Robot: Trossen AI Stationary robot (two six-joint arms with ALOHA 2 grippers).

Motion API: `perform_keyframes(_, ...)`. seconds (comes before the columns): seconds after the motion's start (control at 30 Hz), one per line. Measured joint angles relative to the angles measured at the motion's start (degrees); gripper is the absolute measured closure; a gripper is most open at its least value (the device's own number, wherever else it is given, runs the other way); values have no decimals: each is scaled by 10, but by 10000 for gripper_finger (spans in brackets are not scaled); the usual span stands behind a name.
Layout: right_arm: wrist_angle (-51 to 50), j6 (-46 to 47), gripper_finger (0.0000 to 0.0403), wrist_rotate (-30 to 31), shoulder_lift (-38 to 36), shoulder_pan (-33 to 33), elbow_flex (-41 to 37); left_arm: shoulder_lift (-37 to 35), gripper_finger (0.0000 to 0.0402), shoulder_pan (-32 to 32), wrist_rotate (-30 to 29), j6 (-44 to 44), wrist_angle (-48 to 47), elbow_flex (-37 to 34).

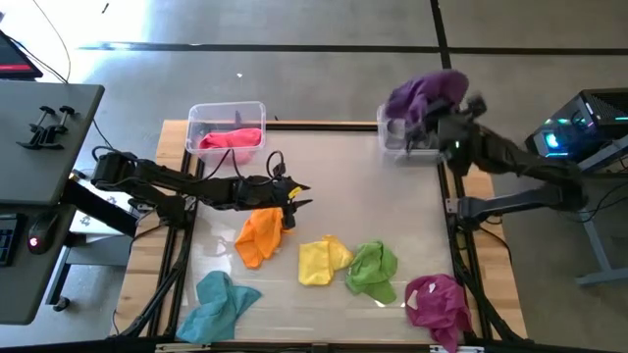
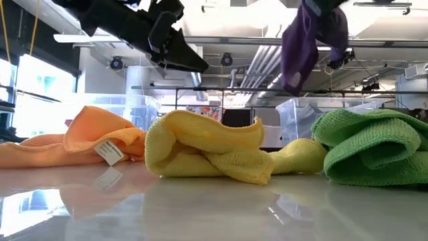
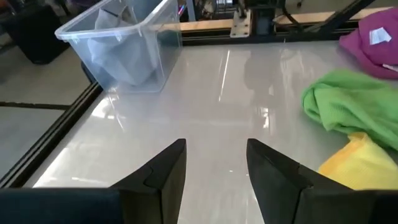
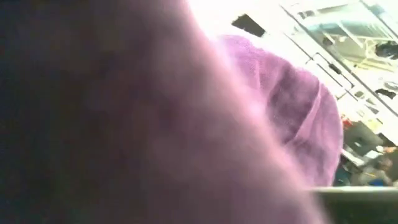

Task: Sort towels by color in basket
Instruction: Put the violet kitchen towel into the right transparent bin

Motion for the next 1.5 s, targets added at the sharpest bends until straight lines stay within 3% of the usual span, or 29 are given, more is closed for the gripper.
perform_keyframes(0.1,-37,3,397,-99,0,-82,-5,0,245,-1,0,0,0,0)
perform_keyframes(0.27,-114,92,397,-273,21,-199,-40,0,245,-1,0,0,-1,0)
perform_keyframes(0.47,-116,118,397,-451,72,-310,-93,0,245,-1,0,0,0,0)
perform_keyframes(0.7,-121,162,378,-488,157,-400,-107,0,245,-1,0,1,9,0)
perform_keyframes(0.9,-171,157,305,-528,190,-436,-97,0,245,-7,0,-1,13,0)
perform_keyframes(1.13,-302,198,220,-568,189,-435,16,0,245,-15,0,3,26,0)
perform_keyframes(1.3,-364,248,214,-581,186,-432,89,0,245,-15,0,5,27,0)
perform_keyframes(1.5,-276,233,234,-543,172,-407,93,0,245,-15,0,5,32,-5)
